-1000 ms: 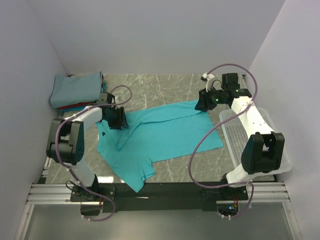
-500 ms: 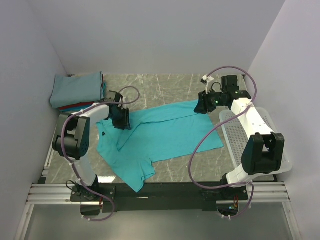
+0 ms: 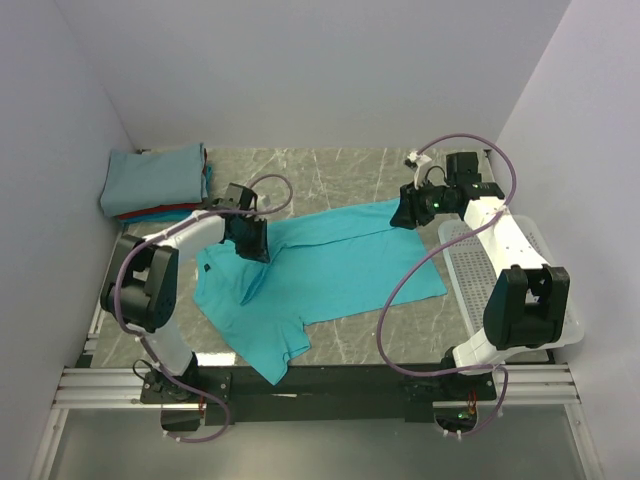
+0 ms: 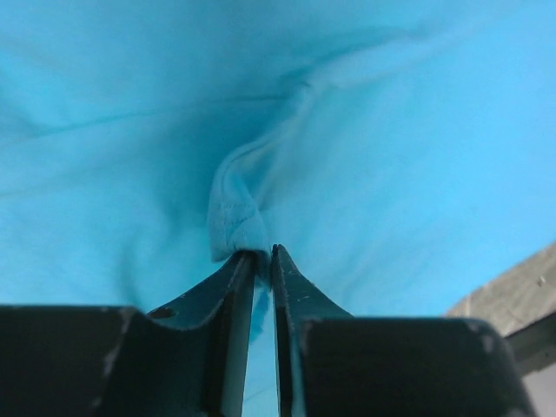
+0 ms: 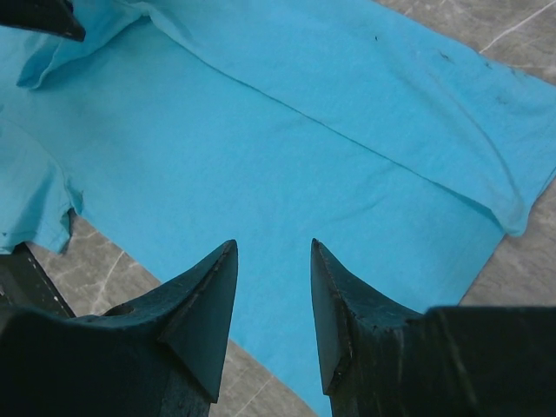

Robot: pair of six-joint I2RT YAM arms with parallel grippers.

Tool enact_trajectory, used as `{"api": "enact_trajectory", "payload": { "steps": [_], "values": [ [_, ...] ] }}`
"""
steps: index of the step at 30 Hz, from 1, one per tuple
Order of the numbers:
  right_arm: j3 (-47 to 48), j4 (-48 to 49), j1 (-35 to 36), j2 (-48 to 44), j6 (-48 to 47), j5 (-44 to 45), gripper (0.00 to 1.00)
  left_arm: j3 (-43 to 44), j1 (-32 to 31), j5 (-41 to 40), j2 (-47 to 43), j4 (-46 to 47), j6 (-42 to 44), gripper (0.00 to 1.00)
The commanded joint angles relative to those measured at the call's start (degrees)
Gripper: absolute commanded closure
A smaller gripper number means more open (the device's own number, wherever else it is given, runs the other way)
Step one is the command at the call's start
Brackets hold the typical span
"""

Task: Fold and stack the t-shirts
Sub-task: Fold the tshirt

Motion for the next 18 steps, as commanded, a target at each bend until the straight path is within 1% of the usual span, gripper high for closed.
{"api": "enact_trajectory", "payload": {
  "steps": [1,7,9,10,11,13,15,18],
  "values": [
    [-0.1,0.7,-0.5,-1.3,-0.5,-1.1,0.53,-1.2,-2.5,3.8,-3.1,0.5,-1.2,0.81],
    [-0.1,0.7,-1.0,-1.4,-0.6,-1.1,0.53,-2.9,-8.4,7.2,-1.1,2.0,-2.4,0.76],
    [0.0,0.6,-1.2,-1.3,-0.7,-1.1,0.53,-2.9,-9.8,8.5,0.0,2.5,-2.6,0.72],
    [-0.1,0.5,-1.2,-1.2,-0.6,-1.1,0.53,-2.8,-10.2,8.5,0.3,2.4,-2.7,0.70],
    [-0.1,0.5,-1.2,-1.1,-0.7,-1.1,0.53,-2.3,-10.7,8.1,0.2,2.1,-2.8,0.61],
    [-0.1,0.4,-1.3,-1.0,-0.8,-1.0,0.53,-1.5,-11.4,6.6,-1.7,1.4,-3.0,0.54],
    [-0.2,0.4,-1.3,-0.6,-0.9,-0.6,0.53,-0.6,-11.4,5.1,-4.0,0.6,-2.9,0.54],
    [0.3,0.4,-1.2,0.8,-1.5,0.3,0.53,0.5,-11.3,-3.7,-9.8,-0.1,-2.6,0.53]
  ]
}}
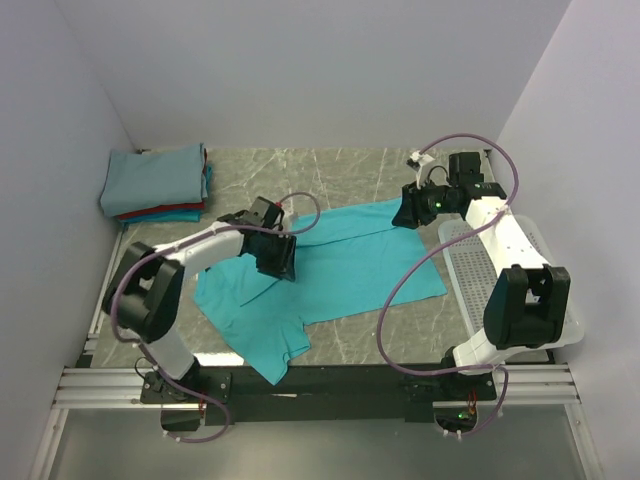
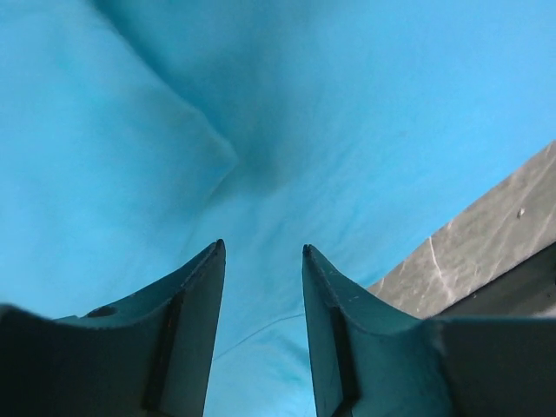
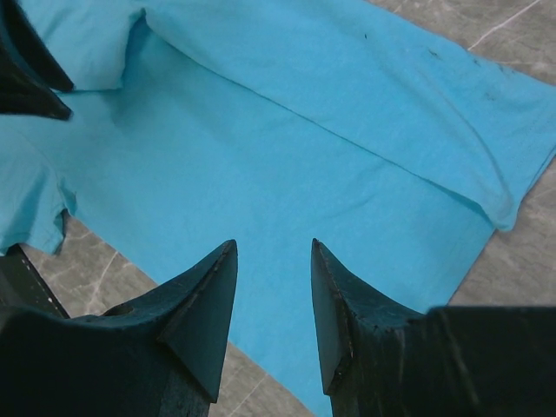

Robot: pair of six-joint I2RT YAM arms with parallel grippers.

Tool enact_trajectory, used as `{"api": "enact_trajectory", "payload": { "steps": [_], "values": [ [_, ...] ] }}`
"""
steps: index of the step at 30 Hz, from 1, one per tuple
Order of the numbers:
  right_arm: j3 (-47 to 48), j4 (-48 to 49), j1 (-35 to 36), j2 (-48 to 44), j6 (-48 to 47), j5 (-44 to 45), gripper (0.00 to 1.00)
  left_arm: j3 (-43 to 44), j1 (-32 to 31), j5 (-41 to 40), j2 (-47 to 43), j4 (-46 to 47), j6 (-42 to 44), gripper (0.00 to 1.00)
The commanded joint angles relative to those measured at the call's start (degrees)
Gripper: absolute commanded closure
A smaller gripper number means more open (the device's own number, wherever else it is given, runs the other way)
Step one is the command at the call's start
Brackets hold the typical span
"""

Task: Fold and stack the t-shirts
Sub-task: Fold the tshirt

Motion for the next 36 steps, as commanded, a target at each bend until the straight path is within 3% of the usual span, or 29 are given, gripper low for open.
{"api": "enact_trajectory", "payload": {
  "steps": [1,3,10,13,18,25,36],
  "values": [
    [0.7,0.4,-0.4,1.4,-1.2,0.8,0.53,2.8,1.1,-9.3,-10.8,0.4,-0.8,0.54],
    [3.1,0.2,-0.4,4.3,-1.6,3.6,0.53,0.1,5.5,-13.0,-13.9,3.6,-2.4,0.54],
    [18.8,-4.1,-0.4,20.4,-0.2,15.1,0.53,-12.0,27.7,-6.2,-25.2,13.7,-11.2,0.54],
    [25.7,-5.7,-0.4,27.0,0.8,16.7,0.53,-14.1,34.2,-6.0,-26.2,14.7,-12.6,0.51],
    [33.2,-6.8,-0.4,33.4,2.7,16.1,0.53,-13.8,42.4,-4.1,-21.4,16.7,-14.2,0.55],
    [31.7,-5.0,-0.4,33.1,3.2,14.9,0.53,-6.8,44.3,-1.1,-5.1,18.1,-14.1,0.69],
    [30.1,-4.6,-0.4,33.1,2.3,14.4,0.53,-5.1,44.3,1.3,-0.1,21.2,-14.5,0.71]
  ]
}}
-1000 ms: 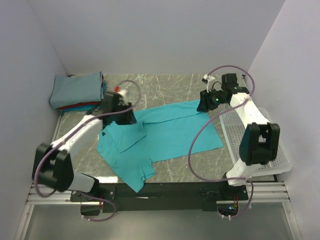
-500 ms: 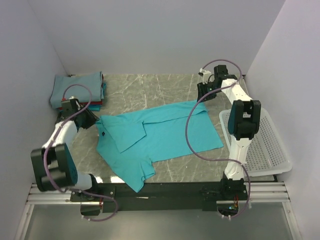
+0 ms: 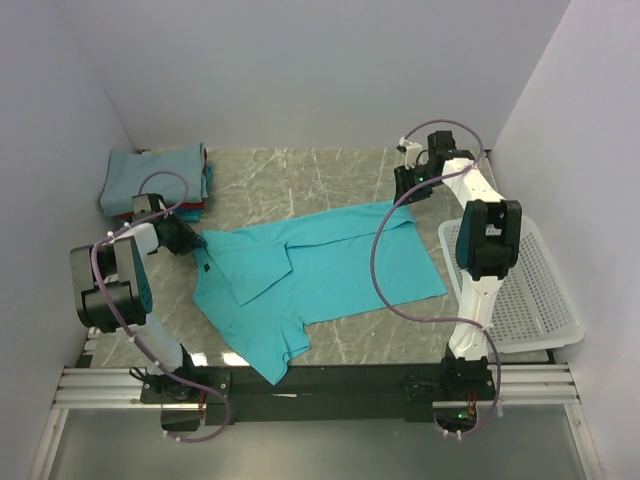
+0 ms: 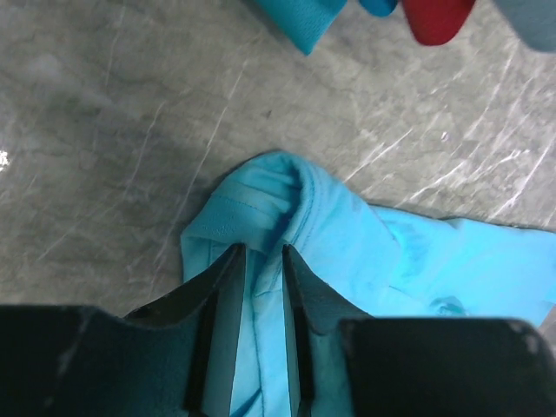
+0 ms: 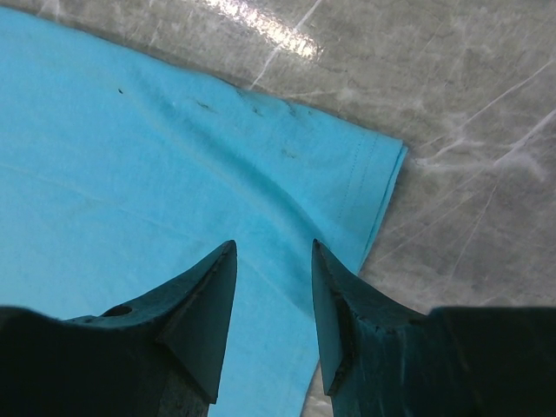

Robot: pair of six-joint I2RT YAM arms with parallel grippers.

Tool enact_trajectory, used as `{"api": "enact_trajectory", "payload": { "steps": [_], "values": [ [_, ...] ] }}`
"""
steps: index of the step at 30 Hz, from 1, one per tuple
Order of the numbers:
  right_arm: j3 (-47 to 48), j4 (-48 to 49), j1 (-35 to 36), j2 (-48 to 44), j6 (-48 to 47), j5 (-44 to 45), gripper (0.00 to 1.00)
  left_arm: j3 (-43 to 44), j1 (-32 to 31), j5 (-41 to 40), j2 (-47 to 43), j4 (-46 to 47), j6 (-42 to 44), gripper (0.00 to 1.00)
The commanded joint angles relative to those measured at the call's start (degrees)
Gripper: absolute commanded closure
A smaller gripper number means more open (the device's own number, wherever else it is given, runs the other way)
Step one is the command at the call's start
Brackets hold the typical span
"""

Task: Fold and stack the t-shirts
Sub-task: Fold the tshirt

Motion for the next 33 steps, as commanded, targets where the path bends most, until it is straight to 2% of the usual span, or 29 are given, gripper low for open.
{"api": "enact_trajectory", "payload": {
  "steps": [1,21,33],
  "values": [
    [-0.2,0.7,-0.4,-1.6,-0.1,-0.8,0.53,1.6,0.2,1.8,-1.6,3.3,-0.1,0.71],
    [-0.3,0.2,-0.4,-0.7,-0.6,-0.5,0.52,4.3,0.2,3.0,1.5,3.8,1.5,0.69],
    [-0.3,0.2,-0.3,-0.6,-0.6,-0.6,0.52,0.1,0.2,1.5,-11.1,1.0,2.5,0.70]
  ]
}}
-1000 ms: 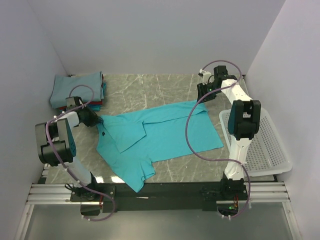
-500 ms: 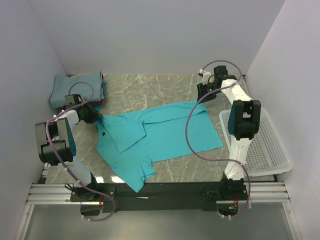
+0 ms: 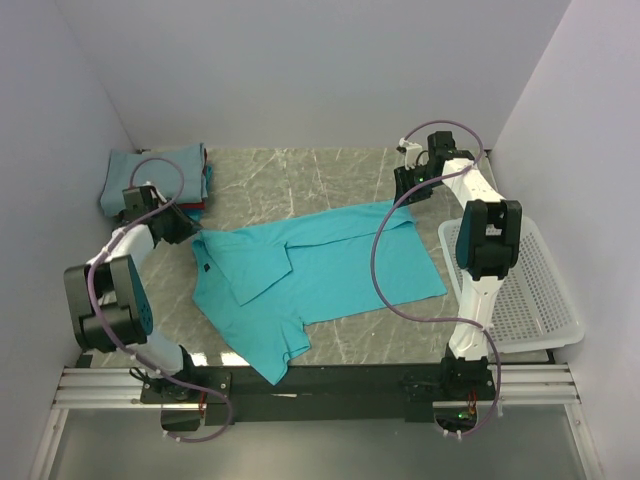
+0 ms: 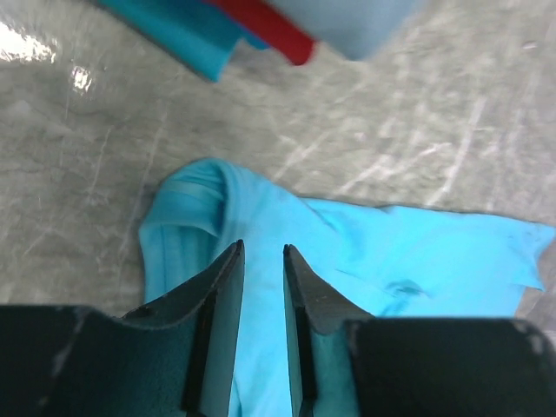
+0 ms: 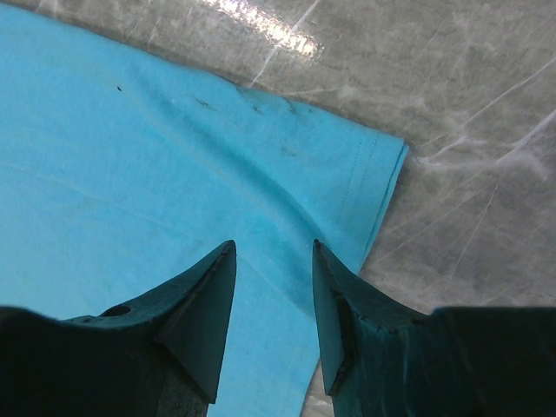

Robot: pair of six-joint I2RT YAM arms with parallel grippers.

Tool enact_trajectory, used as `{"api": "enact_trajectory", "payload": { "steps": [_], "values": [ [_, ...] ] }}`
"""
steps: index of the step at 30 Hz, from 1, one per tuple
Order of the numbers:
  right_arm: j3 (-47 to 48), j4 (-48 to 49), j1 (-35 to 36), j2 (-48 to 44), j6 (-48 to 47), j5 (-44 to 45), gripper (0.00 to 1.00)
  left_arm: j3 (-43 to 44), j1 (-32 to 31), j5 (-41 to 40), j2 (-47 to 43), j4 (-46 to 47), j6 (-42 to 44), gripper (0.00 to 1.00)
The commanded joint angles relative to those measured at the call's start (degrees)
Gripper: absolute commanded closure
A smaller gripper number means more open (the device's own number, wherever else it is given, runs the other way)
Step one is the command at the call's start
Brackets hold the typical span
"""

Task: Fold and stack the t-shirts
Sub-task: Fold the tshirt

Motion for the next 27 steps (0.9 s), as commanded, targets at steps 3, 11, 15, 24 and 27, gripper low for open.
{"api": "enact_trajectory", "payload": {
  "steps": [3,11,15,24,27],
  "values": [
    [-0.1,0.2,-0.3,-0.8,-0.2,-0.6,0.52,-2.1,0.2,-1.6,-7.1,1.6,1.3,0.70],
    [-0.7,0.4,-0.3,-1.4,-0.3,-0.8,0.52,2.2,0.2,1.1,2.6,1.6,2.4,0.69],
    [-0.9,0.4,-0.4,-1.2,-0.5,-0.9,0.52,4.3,0.2,2.1,7.6,0.9,3.5,0.68],
    [-0.7,0.4,-1.8,-0.9,-0.4,-1.0,0.52,6.1,0.2,2.0,10.3,0.4,4.0,0.68],
    [-0.7,0.4,-1.8,-0.9,-0.5,-1.0,0.52,6.4,0.2,2.3,10.9,0.7,3.8,0.68]
  ]
}}
